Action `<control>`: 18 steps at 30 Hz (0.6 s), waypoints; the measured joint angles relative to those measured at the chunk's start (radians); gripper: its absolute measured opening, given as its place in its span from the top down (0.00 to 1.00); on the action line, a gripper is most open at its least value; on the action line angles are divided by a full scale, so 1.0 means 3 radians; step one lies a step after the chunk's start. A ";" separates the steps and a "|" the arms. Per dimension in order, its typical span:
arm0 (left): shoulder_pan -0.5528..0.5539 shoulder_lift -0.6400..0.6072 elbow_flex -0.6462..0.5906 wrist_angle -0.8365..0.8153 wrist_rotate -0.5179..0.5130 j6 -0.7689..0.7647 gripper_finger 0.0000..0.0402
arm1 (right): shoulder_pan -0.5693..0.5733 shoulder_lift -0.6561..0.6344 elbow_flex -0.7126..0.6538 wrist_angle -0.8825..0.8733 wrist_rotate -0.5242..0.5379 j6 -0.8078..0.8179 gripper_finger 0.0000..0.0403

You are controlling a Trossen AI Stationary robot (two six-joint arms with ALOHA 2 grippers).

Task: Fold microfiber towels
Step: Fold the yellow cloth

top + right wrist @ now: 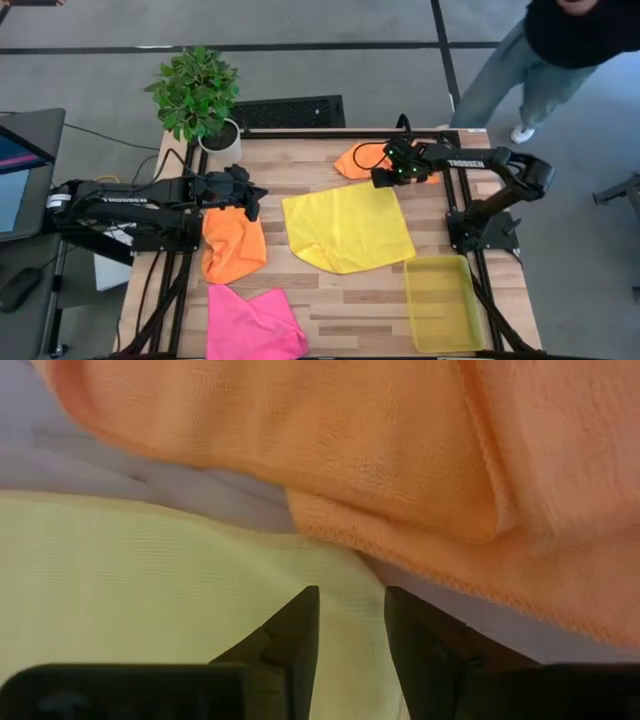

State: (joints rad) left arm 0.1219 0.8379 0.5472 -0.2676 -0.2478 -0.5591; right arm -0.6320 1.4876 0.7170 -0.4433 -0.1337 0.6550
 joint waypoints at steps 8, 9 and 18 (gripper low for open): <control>0.0000 0.0000 0.0000 0.0001 0.0001 0.0001 1.00 | 0.0004 0.0224 0.0000 0.0040 -0.0009 -0.0035 0.66; 0.0000 0.0000 0.0000 0.0000 0.0001 0.0001 1.00 | 0.0004 0.0239 0.0004 0.0040 -0.0012 -0.0042 0.66; 0.0000 0.0000 0.0000 0.0000 0.0002 -0.0204 1.00 | 0.0008 0.0237 -0.0001 0.0044 -0.0097 -0.0179 0.89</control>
State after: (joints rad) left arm 0.1219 0.8379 0.5472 -0.2676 -0.2473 -0.6202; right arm -0.6296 1.5589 0.7166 -0.4301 -0.1627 0.6014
